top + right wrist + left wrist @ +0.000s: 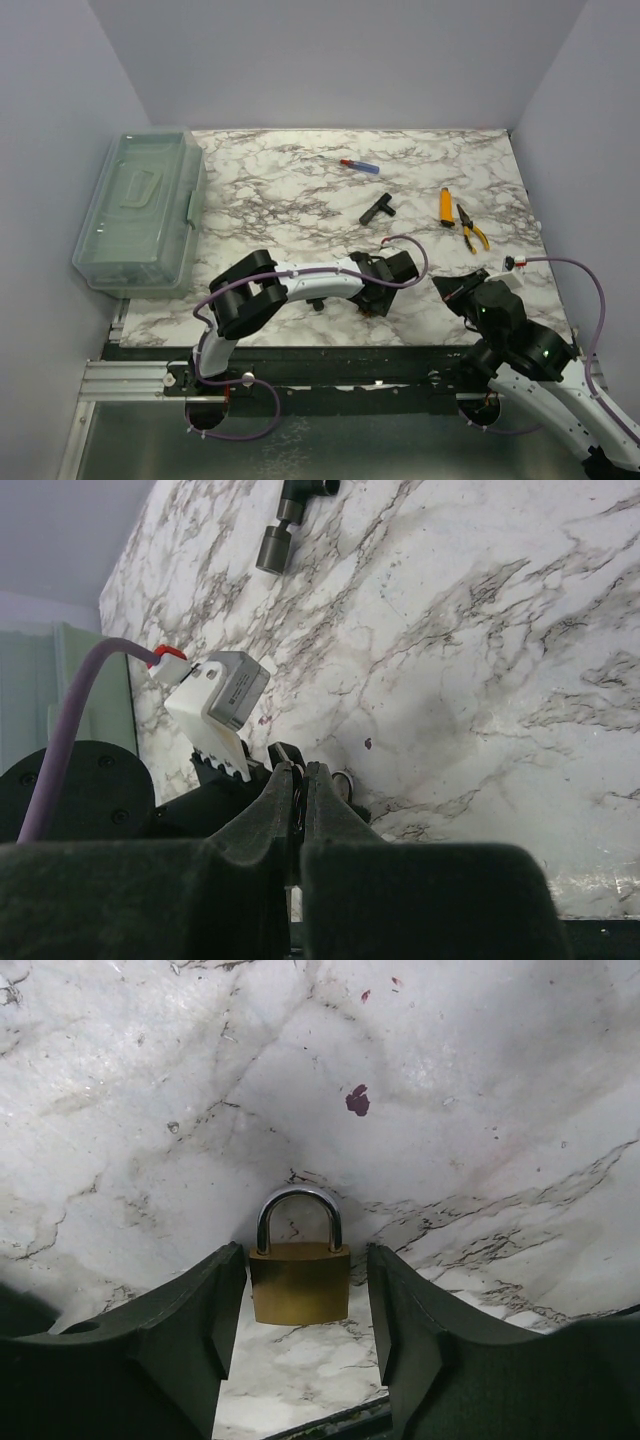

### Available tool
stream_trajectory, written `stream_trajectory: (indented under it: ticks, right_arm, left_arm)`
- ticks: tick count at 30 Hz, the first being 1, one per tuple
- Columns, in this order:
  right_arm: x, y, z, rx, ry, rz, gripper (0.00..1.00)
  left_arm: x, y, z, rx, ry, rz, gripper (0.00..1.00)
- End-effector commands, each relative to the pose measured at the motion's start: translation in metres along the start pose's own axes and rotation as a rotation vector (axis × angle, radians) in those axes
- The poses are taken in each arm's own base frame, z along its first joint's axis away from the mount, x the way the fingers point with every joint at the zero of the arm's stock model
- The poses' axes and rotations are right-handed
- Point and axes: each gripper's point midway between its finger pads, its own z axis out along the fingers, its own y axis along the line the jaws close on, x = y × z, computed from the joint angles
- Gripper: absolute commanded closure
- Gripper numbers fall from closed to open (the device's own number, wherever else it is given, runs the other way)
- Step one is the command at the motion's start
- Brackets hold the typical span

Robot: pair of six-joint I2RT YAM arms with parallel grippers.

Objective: Unlock with the key

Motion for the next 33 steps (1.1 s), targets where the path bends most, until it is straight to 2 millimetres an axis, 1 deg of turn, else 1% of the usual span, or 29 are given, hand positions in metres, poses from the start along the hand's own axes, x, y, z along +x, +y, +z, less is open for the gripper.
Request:
stream_trajectory:
  ticks: [1,4,8,11,13,16,17,18,20,21,22,24,28,33]
  right_arm:
    - [-0.009,0.001,-0.006,0.004,-0.025,0.007,1.0]
    - [-0.008,0.0,-0.006,0.005,-0.023,0.01,1.0]
    - [-0.008,-0.001,-0.006,0.005,-0.023,0.009,1.0]
    - [-0.008,0.0,-0.006,0.004,-0.022,0.008,1.0]
    - [-0.008,0.0,-0.007,0.003,-0.022,0.007,1.0]
    - [-0.008,0.0,-0.006,0.005,-0.019,0.007,1.0]
    - [-0.007,0.0,-0.006,0.005,-0.018,0.007,1.0]
    - [-0.008,-0.001,-0.007,0.006,-0.02,0.007,1.0]
    - [-0.008,-0.001,-0.006,0.008,-0.022,0.006,1.0]
    - [-0.009,-0.001,-0.006,0.008,-0.026,0.006,1.0]
    - [-0.01,-0.001,-0.006,0.008,-0.029,0.005,1.0]
    - [-0.011,-0.001,-0.007,0.013,-0.034,0.005,1.0]
    - [-0.017,0.003,-0.01,0.009,-0.048,0.009,1.0]
    - [-0.028,0.012,-0.014,0.002,-0.075,0.007,1.0]
  left_arm:
    - [0.007,0.002,0.011,-0.078,-0.009,-0.01,0.41]
    - [0.01,0.01,0.008,-0.135,-0.007,-0.023,0.36]
    - [0.014,0.014,0.007,-0.167,0.005,-0.027,0.36]
    - [0.018,0.015,0.007,-0.178,0.013,-0.027,0.39]
    - [0.019,0.017,0.008,-0.185,0.015,-0.032,0.43]
    - [0.021,0.019,0.01,-0.194,0.018,-0.033,0.53]
    - [0.022,0.019,0.01,-0.195,0.018,-0.033,0.58]
    - [0.022,0.018,0.01,-0.196,0.017,-0.03,0.65]
    - [0.021,0.016,0.011,-0.19,0.018,-0.02,0.85]
    - [0.02,0.014,0.01,-0.178,0.018,-0.011,0.91]
    - [0.017,0.012,0.008,-0.169,0.015,-0.007,0.95]
    - [0.011,0.007,0.003,-0.146,0.002,0.001,0.98]
    - [-0.011,-0.002,-0.016,-0.074,-0.03,-0.001,1.0]
    - [-0.042,-0.005,-0.041,0.066,-0.028,-0.054,1.0]
